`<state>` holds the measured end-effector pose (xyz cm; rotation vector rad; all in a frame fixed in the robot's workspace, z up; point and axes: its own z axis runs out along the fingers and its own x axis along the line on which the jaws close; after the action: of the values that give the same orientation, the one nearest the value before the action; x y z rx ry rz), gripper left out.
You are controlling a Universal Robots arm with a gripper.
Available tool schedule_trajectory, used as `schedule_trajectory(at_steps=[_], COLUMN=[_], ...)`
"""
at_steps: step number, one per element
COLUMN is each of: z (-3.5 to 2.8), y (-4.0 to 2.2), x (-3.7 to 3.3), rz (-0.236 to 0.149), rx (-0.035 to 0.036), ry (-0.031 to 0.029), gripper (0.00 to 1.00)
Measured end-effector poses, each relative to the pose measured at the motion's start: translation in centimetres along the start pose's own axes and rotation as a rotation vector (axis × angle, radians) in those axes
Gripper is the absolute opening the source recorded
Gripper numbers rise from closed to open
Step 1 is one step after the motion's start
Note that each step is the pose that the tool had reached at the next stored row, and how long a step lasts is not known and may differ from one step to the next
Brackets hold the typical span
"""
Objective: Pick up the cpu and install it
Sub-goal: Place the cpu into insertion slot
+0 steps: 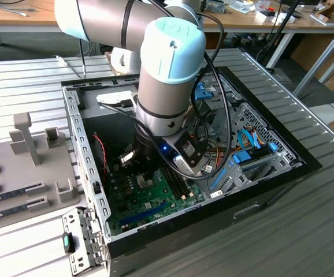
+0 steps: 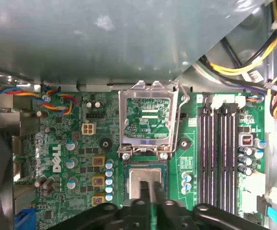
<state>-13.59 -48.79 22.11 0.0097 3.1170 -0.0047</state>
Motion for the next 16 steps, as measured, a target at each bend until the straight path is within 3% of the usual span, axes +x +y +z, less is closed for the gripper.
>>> schedule_trajectory(at_steps=[2, 3, 6, 9, 16], z=[-0.19, -0.44, -0.75, -1.11, -1.29], y=[0.0, 0.01, 0.0, -0.01, 0.0], x=[-0.75, -1.02, -1.65, -2.82, -2.92], rz=[0.001, 0.001, 0.001, 0.001, 0.002], rx=[-0.0347, -0.0421, -0.0428, -0.0446, -0.0475], ry=[0.0003, 0.0014, 0.0086, 0.0246, 0.0258], gripper=[0.11, 0.11, 0.11, 0.11, 0.11])
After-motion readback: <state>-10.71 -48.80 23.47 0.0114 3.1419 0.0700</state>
